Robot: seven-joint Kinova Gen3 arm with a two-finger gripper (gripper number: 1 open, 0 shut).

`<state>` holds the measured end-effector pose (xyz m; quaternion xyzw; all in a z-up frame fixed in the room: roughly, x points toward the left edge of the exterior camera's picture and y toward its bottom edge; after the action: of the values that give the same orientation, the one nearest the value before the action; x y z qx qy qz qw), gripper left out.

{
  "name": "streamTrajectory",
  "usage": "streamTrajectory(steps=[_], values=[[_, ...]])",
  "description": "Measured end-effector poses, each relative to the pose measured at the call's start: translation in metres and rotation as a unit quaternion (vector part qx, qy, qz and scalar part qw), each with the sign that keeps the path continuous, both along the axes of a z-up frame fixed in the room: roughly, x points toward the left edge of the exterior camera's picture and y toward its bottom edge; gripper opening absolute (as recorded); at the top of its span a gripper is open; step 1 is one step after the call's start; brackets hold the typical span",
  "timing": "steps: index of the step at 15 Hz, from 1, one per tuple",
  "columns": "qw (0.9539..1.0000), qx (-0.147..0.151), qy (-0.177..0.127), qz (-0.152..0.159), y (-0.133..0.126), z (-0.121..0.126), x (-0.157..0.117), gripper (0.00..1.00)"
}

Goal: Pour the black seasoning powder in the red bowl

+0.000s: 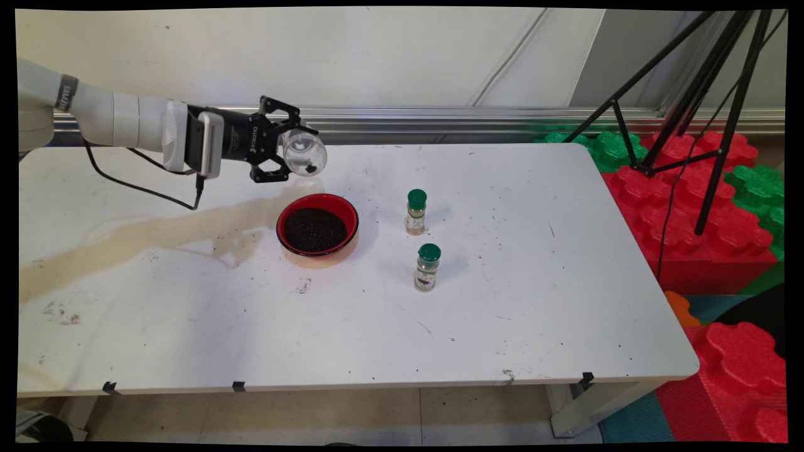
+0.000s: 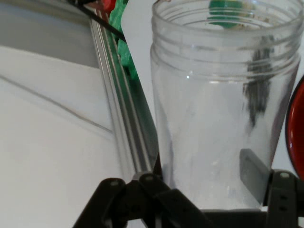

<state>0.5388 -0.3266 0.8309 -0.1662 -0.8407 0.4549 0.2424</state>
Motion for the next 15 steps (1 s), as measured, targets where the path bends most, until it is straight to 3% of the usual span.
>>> streamTrajectory(steps=[4,9,15], values=[[0.9965,0.052,0.055,0.034,-0.0009,-0.0001,-0.0008,0.00],[0.9853,0.108,0.115,0.065,-0.0009,0.0014,-0.0038,0.00],[0.9679,0.160,0.172,0.088,0.0013,0.0039,-0.0072,0.00]])
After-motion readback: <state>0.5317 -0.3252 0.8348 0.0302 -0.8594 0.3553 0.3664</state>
